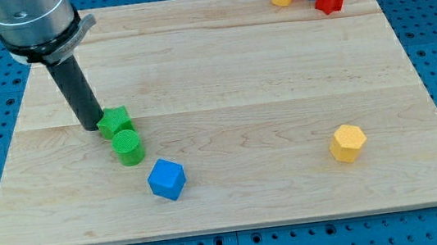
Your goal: Move the green star to the center of the board
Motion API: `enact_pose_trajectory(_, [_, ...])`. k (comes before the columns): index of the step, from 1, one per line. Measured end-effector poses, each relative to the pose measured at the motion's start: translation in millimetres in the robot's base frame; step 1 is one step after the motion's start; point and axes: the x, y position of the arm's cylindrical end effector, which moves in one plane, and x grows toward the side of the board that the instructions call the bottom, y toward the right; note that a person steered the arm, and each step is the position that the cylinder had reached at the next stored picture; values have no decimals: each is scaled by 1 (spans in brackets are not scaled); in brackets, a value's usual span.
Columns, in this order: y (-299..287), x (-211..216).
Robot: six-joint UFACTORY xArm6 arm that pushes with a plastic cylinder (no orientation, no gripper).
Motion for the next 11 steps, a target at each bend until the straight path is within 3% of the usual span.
enact_pose_trajectory(5, [17,32])
enact_pose_trajectory(11, [149,-41])
